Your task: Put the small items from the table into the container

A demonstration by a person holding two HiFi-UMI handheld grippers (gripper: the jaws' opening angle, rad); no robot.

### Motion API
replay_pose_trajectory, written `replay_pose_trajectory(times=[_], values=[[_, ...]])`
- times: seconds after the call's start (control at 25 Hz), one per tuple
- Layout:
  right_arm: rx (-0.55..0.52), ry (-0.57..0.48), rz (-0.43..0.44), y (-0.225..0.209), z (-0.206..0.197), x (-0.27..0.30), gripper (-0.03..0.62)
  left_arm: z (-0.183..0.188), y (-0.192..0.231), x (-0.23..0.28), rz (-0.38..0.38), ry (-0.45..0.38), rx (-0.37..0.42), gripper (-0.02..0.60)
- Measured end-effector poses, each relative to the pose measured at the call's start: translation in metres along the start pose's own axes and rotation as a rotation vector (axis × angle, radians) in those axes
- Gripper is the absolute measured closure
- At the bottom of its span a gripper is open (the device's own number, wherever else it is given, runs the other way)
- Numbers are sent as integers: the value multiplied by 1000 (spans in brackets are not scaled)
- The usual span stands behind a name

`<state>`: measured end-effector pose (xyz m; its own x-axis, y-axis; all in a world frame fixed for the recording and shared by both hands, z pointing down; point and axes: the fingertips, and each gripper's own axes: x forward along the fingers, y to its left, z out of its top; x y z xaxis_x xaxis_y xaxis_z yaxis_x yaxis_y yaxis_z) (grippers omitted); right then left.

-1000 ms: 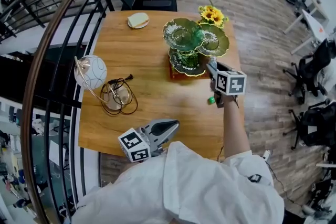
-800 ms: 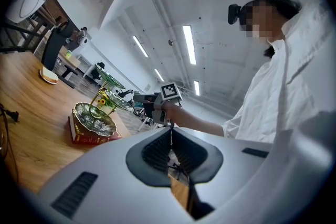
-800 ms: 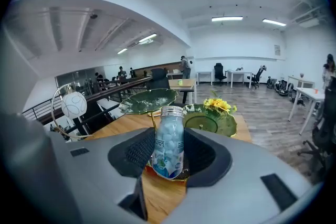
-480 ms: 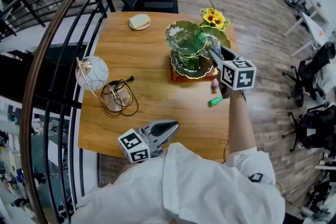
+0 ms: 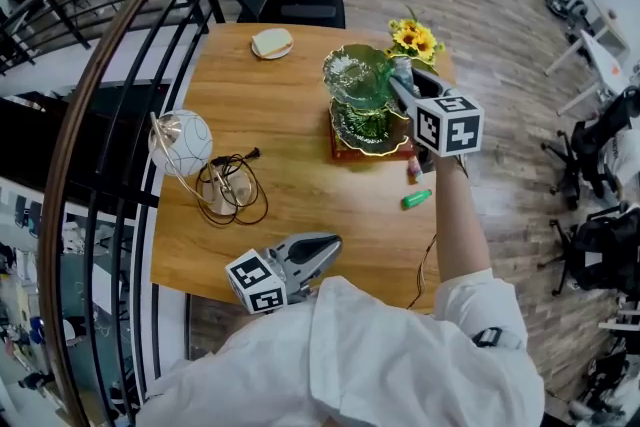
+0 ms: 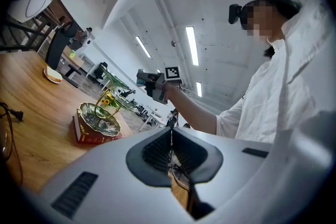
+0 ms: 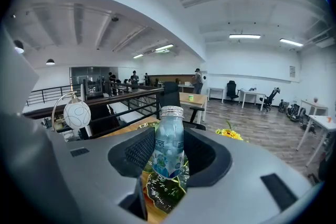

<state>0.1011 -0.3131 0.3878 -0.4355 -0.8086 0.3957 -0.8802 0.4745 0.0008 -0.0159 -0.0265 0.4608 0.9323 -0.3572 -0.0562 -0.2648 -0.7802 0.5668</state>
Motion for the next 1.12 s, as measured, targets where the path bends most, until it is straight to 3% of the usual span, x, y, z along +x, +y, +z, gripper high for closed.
replay_pose_trajectory(times=[0.36,0.84,1.12], values=[[-44,49,31,12,7,41,421,5,13,-9,37,-22,-27,572],[-171,215,57,25,-24,76,421,3,26,-10,43,-28,-50,572],[-260,293,63,32,-22,80,421,7,24,-11,49,-30,-57,572]])
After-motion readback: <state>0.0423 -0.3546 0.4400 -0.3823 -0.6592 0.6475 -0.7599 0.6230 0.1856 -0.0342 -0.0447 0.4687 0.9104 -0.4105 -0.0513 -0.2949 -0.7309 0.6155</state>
